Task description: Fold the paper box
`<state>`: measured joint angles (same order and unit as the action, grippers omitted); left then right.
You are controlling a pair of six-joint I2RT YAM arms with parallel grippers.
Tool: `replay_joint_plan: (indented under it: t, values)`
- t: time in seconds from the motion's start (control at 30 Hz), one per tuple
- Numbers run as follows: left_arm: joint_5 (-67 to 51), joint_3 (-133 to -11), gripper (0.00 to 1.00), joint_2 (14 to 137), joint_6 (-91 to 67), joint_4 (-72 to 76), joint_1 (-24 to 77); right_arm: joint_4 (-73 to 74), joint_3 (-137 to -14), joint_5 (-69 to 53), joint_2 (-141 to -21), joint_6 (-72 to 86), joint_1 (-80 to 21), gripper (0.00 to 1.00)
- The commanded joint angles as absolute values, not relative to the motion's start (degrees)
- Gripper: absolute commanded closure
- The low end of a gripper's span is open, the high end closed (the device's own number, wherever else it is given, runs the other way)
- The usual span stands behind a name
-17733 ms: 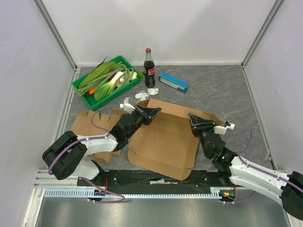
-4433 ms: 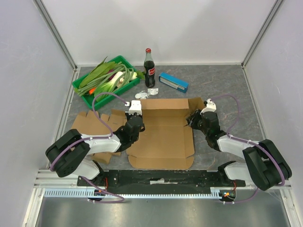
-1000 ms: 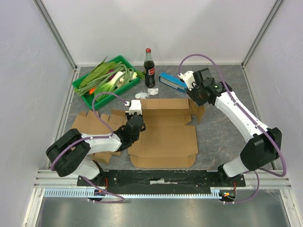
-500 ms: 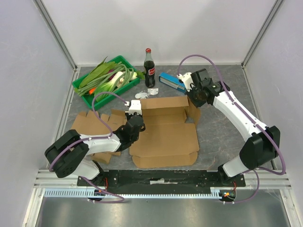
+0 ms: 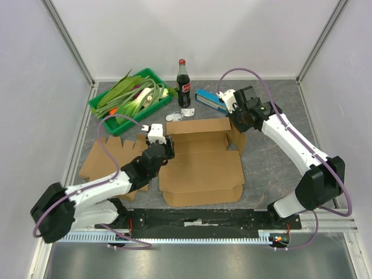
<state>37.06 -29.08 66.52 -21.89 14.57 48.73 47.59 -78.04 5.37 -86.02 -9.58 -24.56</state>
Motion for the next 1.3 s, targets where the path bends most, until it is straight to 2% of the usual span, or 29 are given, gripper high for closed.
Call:
replay_joint_plan:
  t: [0.0, 0.03, 0.07, 0.13, 0.2, 0.27, 0.33, 0.37, 0.4, 0.5, 0.7, 0.77, 0.97, 1.27]
  values:
    - [27.7, -25.0, 0.48, 55.3, -30.6, 7.7, 49.0, 45.8, -77.6, 6.0, -84.3, -8.7, -24.8, 1.0]
    - [24.7, -23.1, 0.59, 52.9, -32.2, 7.2, 49.5, 45.7, -77.7, 5.9, -84.2, -8.1, -24.9, 1.0]
    - [23.0, -22.2, 0.64, 49.7, -33.0, 8.3, 50.1, 45.7, -77.8, 6.2, -84.1, -7.6, -25.0, 1.0]
    - [18.9, -20.0, 0.71, 49.0, -33.1, 14.5, 53.8, 45.9, -78.2, 6.6, -84.1, -6.2, -24.9, 1.0]
    - [20.6, -20.8, 0.72, 54.2, -32.3, 17.9, 58.2, 46.3, -78.9, 6.5, -84.2, -4.1, -24.9, 1.0]
    - [22.6, -24.7, 0.74, 61.0, -28.4, 24.0, 65.1, 47.1, -79.6, 6.0, -84.3, -2.6, -24.9, 1.0]
    - [22.2, -29.3, 0.76, 72.7, -24.2, 29.6, 69.4, 47.1, -79.5, 5.5, -84.3, -2.3, -25.0, 1.0]
    - [22.3, -31.0, 0.78, 76.9, -23.1, 35.8, 70.4, 47.2, -79.4, 5.5, -84.2, -2.2, -24.9, 1.0]
    - [22.0, -35.2, 0.81, 84.9, -22.2, 36.9, 71.3, 47.1, -79.3, 5.6, -84.1, -2.1, -25.0, 1.0]
    - [23.4, -42.9, 0.86, 97.6, -15.9, 45.4, 74.4, 47.2, -78.9, 6.2, -83.8, -1.6, -25.0, 1.0]
    - [26.6, -54.7, 0.91, 111.6, -13.5, 52.3, 75.9, 47.8, -78.9, 7.0, -82.9, -0.1, -25.0, 1.0]
    - [29.3, -56.6, 0.98, 115.9, -14.1, 52.5, 76.3, 48.1, -79.2, 6.9, -82.8, 2.2, -24.9, 1.0]
    - [34.3, -62.3, 0.98, 123.9, -18.4, 46.9, 75.9, 48.3, -79.8, 4.0, -82.2, 5.0, -24.9, 1.0]
    - [35.2, -54.1, 0.98, 124.6, -22.8, 50.5, 75.5, 50.2, -81.7, 5.2, -82.5, 3.3, -25.0, 1.0]
